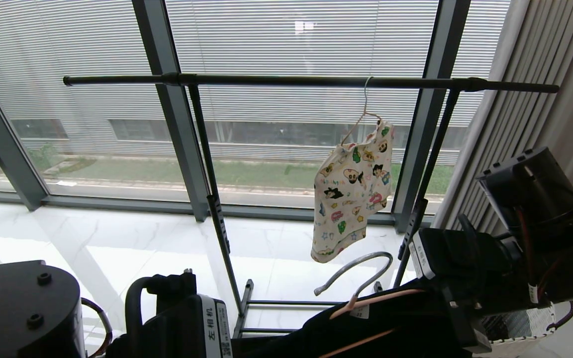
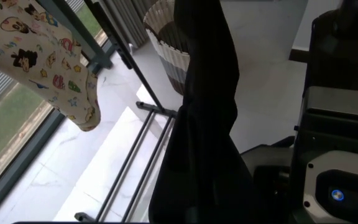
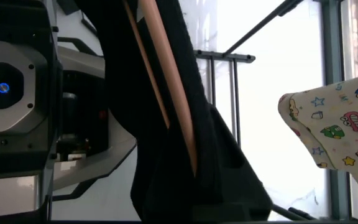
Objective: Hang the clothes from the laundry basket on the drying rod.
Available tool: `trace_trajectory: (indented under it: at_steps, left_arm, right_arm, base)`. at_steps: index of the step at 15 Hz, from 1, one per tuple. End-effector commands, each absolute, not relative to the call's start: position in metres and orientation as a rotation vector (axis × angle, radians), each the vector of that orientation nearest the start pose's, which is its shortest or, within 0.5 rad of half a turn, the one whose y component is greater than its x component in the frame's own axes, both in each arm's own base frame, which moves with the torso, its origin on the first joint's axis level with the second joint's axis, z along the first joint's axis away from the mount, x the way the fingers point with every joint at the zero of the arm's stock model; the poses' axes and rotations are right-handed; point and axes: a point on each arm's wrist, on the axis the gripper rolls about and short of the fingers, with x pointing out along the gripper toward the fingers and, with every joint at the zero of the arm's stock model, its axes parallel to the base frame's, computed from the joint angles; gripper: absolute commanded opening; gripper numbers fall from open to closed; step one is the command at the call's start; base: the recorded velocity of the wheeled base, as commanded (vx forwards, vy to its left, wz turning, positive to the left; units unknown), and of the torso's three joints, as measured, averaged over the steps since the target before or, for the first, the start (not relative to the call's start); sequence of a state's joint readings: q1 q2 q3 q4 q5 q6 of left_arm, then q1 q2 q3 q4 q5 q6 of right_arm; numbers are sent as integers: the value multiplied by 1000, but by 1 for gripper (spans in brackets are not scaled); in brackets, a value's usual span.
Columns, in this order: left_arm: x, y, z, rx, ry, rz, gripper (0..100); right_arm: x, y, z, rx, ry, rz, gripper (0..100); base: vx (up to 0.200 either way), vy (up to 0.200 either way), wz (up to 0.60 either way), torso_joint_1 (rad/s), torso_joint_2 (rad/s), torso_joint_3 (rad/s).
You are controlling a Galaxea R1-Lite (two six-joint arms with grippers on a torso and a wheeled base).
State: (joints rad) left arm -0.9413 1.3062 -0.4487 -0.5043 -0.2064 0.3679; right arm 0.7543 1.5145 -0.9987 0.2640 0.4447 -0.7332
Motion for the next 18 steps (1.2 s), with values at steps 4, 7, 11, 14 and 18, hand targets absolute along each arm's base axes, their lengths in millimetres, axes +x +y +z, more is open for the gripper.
trace_trajectory:
  at_steps: [4, 7, 11, 14, 18]
  left_arm:
    - [106, -154, 172, 466, 131, -1179, 0]
    - [106, -153, 171, 465, 135, -1173, 100]
    - [87, -123, 160, 476, 136, -1102, 100]
    - [73, -89, 144, 462, 141, -1020, 100]
    - [70, -67, 122, 462, 224, -907, 100]
  right_arm:
    - [172, 175, 209, -755, 324, 1396, 0]
    - [172, 175, 210, -769, 297, 1398, 0]
    - [189, 157, 209, -796, 217, 1312, 0]
    - [197, 145, 212, -783, 218, 1254, 0]
    - [200, 140, 217, -763, 199, 1243, 0]
  base:
    - [0, 0, 0, 0, 0, 0]
    - [0, 0, 0, 0, 0, 0]
    - [0, 0, 0, 0, 0, 0]
    - [0, 0, 0, 0, 0, 0]
    - [0, 0, 0, 0, 0, 0]
